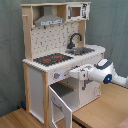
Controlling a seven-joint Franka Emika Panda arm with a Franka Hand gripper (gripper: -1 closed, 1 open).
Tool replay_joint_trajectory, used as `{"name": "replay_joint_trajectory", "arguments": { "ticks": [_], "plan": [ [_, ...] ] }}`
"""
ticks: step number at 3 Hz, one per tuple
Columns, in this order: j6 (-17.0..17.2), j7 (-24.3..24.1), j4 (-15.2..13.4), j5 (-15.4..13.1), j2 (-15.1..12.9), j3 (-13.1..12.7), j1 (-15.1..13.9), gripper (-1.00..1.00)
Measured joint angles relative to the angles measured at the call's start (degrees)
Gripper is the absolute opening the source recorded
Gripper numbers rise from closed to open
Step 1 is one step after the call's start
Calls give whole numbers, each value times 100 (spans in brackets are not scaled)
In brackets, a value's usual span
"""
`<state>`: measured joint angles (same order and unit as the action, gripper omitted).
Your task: Play with the kitchen
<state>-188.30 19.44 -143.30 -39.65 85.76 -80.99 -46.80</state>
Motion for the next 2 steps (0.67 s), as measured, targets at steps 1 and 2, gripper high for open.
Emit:
{"name": "replay_joint_trajectory", "arguments": {
  "ticks": [1, 2],
  "plan": [
    [29, 575, 17, 0, 0, -8, 1, -100],
    [30, 1157, 28, 0, 1, -13, 1, -100]
  ]
}}
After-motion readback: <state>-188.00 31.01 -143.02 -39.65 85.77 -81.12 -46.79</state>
